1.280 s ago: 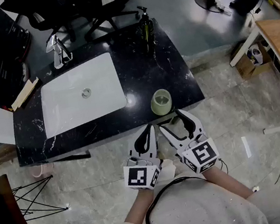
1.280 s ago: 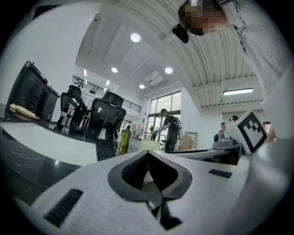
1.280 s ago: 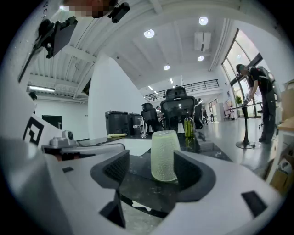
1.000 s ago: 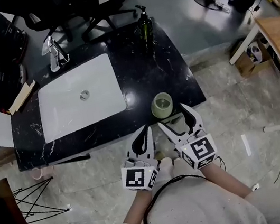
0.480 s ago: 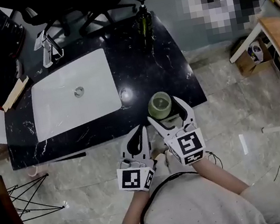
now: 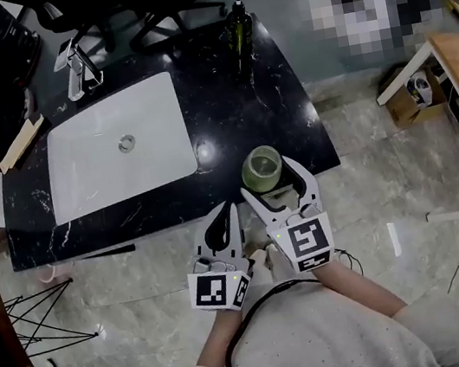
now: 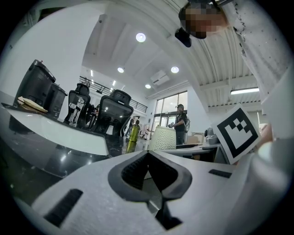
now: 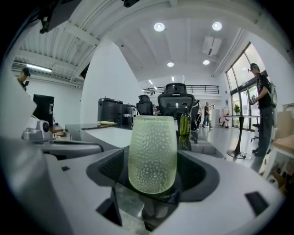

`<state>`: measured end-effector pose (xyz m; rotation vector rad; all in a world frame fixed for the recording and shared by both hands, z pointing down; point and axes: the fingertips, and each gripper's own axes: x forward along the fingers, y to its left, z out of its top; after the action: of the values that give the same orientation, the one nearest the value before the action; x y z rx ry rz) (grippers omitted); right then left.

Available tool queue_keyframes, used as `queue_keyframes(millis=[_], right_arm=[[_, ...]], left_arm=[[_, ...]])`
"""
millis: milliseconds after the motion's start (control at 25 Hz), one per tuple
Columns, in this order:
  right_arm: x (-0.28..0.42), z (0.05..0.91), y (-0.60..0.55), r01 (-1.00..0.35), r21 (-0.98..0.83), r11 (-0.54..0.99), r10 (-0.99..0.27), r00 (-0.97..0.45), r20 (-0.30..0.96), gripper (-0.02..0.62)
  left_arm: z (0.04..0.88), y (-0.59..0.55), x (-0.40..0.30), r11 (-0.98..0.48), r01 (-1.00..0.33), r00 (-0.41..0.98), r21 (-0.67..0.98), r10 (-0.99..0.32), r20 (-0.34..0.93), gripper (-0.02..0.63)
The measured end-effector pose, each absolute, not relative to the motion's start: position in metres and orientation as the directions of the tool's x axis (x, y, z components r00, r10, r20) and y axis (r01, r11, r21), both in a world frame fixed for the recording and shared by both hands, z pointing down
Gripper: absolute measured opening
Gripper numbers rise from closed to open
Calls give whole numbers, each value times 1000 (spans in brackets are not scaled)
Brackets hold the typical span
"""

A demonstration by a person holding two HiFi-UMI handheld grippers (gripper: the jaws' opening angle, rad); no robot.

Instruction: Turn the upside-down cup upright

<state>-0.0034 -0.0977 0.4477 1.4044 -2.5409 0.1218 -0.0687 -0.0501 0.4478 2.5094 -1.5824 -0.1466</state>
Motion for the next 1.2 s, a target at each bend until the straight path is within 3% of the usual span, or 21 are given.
queue_keyframes(millis=[160, 680, 1200], right_arm=[[0, 451, -98, -845, 61, 532, -826, -501, 258, 327], [4, 448, -98, -830, -42, 557, -791, -544, 279, 316], [-7, 423, -86, -696, -501, 515, -685, -685, 246, 316]], left_arm=[[448, -50, -68, -422, -885, 432, 197, -902, 6, 8], [441, -49, -67, -417, -888, 424, 193, -905, -1, 8], [410, -54, -81, -377, -906, 384, 192, -924, -6, 8]])
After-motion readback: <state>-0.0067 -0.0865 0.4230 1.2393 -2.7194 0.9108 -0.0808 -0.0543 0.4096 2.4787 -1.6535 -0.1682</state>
